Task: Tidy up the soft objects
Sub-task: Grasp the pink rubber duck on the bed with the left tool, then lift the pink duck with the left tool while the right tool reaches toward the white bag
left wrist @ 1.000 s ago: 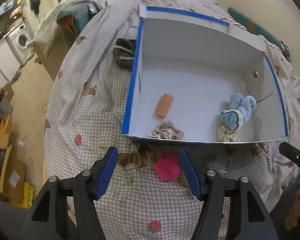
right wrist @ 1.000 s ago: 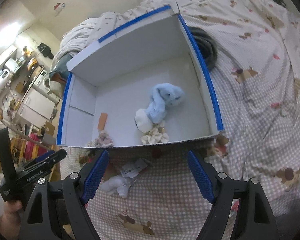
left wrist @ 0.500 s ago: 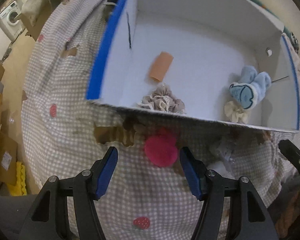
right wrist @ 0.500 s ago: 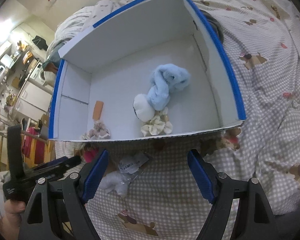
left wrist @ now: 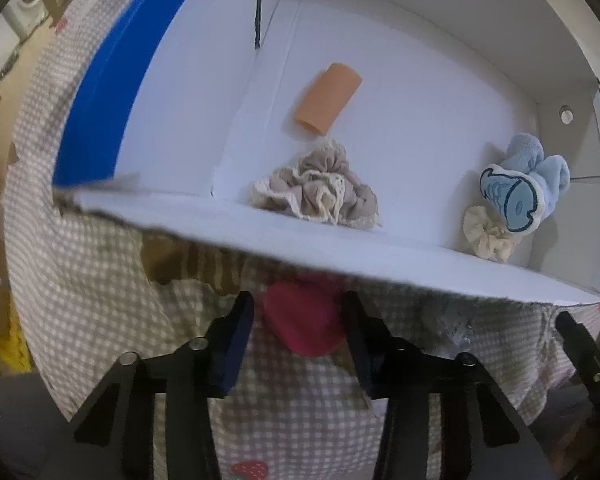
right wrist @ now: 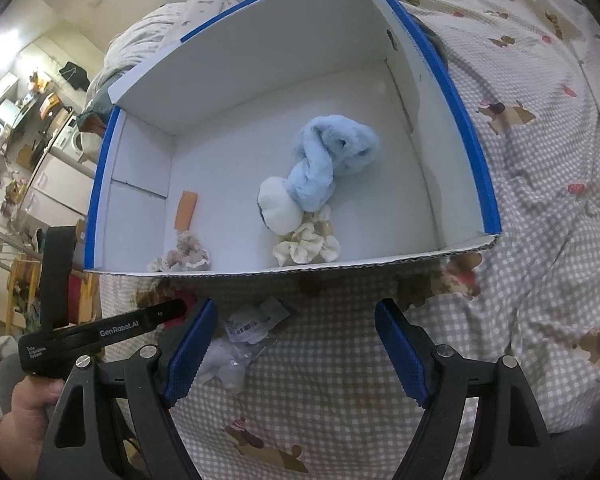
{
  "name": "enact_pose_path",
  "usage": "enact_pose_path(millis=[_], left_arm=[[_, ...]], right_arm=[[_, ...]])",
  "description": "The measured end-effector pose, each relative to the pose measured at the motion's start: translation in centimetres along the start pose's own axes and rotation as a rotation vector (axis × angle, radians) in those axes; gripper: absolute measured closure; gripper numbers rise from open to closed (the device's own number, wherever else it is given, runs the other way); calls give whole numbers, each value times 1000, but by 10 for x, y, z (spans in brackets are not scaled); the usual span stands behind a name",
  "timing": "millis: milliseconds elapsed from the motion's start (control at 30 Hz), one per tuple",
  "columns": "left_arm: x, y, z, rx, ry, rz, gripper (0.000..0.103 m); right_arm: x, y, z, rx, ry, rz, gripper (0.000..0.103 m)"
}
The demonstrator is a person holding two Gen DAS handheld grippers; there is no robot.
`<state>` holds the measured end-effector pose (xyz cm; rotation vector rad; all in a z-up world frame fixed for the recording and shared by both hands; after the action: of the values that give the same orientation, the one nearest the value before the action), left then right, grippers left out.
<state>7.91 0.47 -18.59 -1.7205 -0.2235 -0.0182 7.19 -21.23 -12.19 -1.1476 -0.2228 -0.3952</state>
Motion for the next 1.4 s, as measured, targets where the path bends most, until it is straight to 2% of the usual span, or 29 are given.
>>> enact_pose_path(millis=[200,333,533,733,767,833,867,900,933,1100,1267,1333,1400], left_arm=[[5,-24,8,53,16,-77,67],[3,-43,20,83,6,-126,67],[-1,-54,35,101,6,-146,67],[3,-50,36,103,11,-156,67],[0,-52,35,101,12,-157,67],[1,-54,34,97,17,-161,67],[2,-54,34,96,15,-163,67],[1,-55,34,95,17,-166,67],[0,-56,33,94,18,-169,67],[0,-57,34,100,21,-168,67],[-3,-54,35,112,21,-135,67],[-4,-54,34,113,27,-137,67],[-4,-56,33,122,33,-144,67]], right_arm=[[-2,10,5,46,8,40,17],[-8,27,10,94,23,125,17],[-15,59,21,40,-28,198,17],[-22,90,43,-48,-130,213,18],[-24,95,46,-62,-148,218,20],[-29,103,50,-90,-186,216,30],[-30,104,52,-95,-205,203,38],[-30,103,54,-92,-215,196,49],[-31,102,57,-81,-222,193,54],[-30,93,62,-78,-258,153,67],[-25,75,59,-32,-203,120,75],[-23,66,58,-20,-185,103,81],[-20,55,54,27,-133,76,86]])
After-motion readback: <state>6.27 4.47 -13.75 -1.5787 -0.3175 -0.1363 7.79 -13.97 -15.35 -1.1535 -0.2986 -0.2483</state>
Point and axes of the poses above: each gripper's, at about its wrist camera, not at the fingertips, and y roughly the way its jaws point, z to its left, x to its top, the point moved 6 cm from there along y, roughly the way its jaws point, and after that the axes turned 2 degrees about -z, right-handed, at the moved point
